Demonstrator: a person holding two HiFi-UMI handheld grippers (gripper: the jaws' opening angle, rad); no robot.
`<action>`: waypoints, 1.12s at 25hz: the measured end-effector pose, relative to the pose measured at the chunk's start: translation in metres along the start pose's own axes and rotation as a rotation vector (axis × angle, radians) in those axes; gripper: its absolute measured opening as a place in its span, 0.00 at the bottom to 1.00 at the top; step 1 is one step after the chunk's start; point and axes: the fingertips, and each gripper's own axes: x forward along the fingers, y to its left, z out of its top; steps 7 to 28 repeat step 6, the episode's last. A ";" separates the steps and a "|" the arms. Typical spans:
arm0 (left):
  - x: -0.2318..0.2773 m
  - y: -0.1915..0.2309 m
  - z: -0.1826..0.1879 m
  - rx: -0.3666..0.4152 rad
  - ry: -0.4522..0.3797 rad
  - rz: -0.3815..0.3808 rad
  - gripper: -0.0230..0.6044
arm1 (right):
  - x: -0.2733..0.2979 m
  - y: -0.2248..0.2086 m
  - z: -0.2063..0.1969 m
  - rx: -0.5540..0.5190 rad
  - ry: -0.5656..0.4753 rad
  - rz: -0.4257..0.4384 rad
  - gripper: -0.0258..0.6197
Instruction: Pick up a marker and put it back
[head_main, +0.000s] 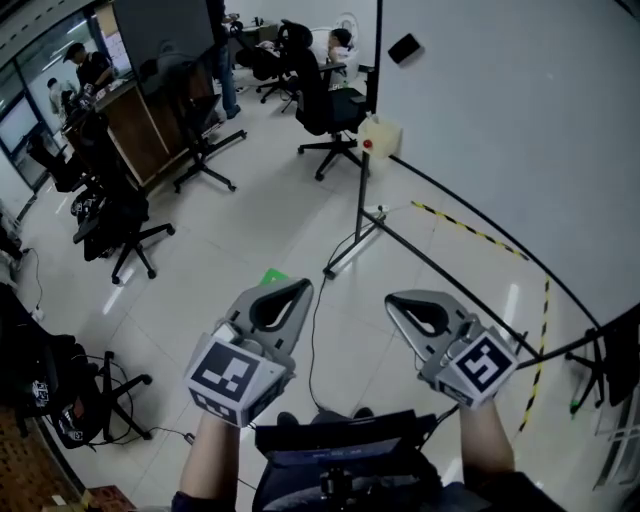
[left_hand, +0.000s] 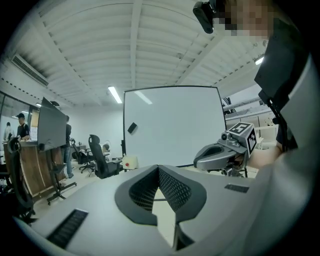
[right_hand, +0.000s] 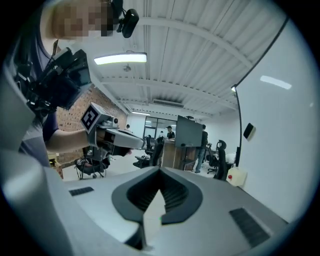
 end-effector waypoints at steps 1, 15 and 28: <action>0.008 -0.009 0.001 0.004 0.003 0.008 0.03 | -0.009 -0.007 -0.004 0.006 -0.002 0.009 0.05; 0.051 -0.056 0.006 0.022 0.024 0.038 0.03 | -0.052 -0.045 -0.025 0.011 -0.009 0.050 0.05; 0.051 -0.056 0.006 0.022 0.024 0.038 0.03 | -0.052 -0.045 -0.025 0.011 -0.009 0.050 0.05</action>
